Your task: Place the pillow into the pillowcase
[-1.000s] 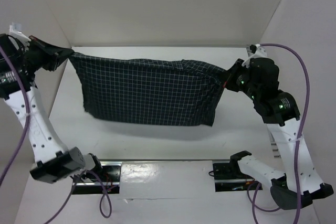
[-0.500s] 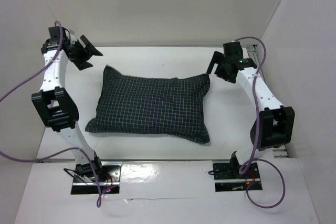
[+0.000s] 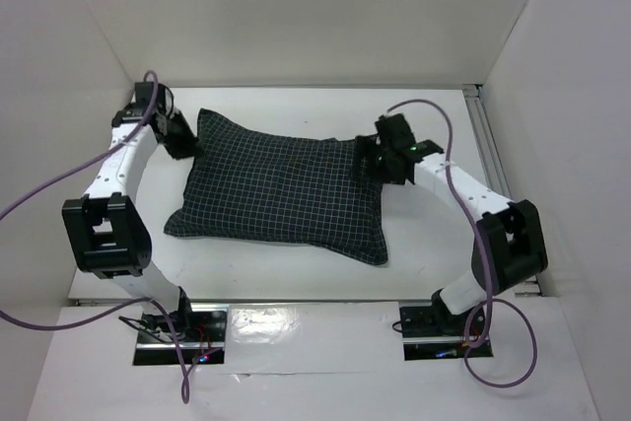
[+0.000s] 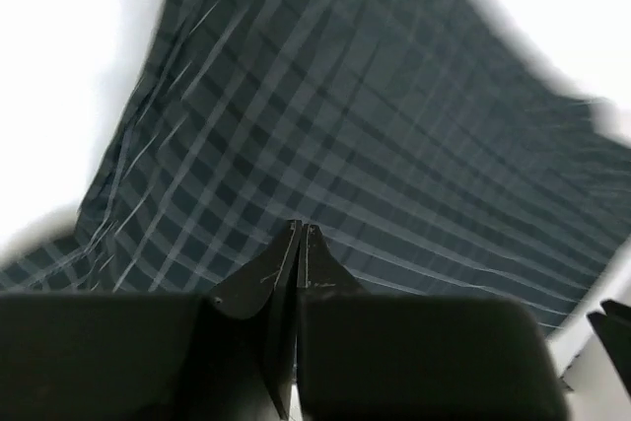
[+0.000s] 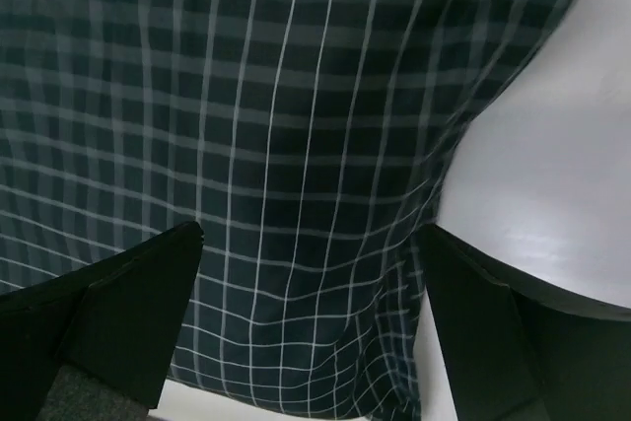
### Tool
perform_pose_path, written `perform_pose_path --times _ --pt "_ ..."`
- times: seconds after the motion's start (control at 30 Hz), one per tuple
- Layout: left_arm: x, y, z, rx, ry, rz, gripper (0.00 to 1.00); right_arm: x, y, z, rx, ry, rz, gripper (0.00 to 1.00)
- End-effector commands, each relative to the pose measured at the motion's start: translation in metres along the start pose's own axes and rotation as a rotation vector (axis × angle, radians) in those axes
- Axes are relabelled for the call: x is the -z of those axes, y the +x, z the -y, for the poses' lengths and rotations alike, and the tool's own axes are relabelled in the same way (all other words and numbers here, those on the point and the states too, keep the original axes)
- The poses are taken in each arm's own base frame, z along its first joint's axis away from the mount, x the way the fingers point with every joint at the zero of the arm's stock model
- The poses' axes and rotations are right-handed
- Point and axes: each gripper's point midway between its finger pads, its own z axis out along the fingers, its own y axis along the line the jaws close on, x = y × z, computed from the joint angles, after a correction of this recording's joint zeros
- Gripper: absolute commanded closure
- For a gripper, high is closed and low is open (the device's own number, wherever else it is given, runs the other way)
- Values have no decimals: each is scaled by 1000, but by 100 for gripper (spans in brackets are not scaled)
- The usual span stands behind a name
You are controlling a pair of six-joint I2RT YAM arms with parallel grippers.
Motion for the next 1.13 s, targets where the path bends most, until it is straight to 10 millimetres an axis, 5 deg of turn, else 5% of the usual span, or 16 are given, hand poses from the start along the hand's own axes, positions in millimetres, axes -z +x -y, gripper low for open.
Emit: perform_pose_path --times 0.0,0.1,0.23,0.4,0.5,0.63,0.77,0.9,1.1 --pt "-23 30 -41 45 -131 -60 86 -14 40 -15 17 -21 -83 0" --pt "-43 56 -57 52 -160 -127 70 -34 61 -11 4 -10 -115 5" --pt "-74 73 -63 61 -164 -211 65 -60 41 13 -62 50 -71 57" --pt "-92 67 -22 1 -92 -244 67 -82 -31 63 -153 159 49 54" --pt "-90 63 1 -54 -74 -234 67 -76 -59 60 -141 162 85 35" --pt "-60 42 26 -103 -29 -176 65 -39 -78 57 -130 172 151 0" --pt "-13 14 56 -181 36 -66 59 18 -93 84 -161 304 278 0" --pt "44 -20 75 -213 44 92 36 78 -96 124 -194 475 390 0" --pt "96 -30 91 -245 95 215 20 122 -80 159 -222 592 476 2"
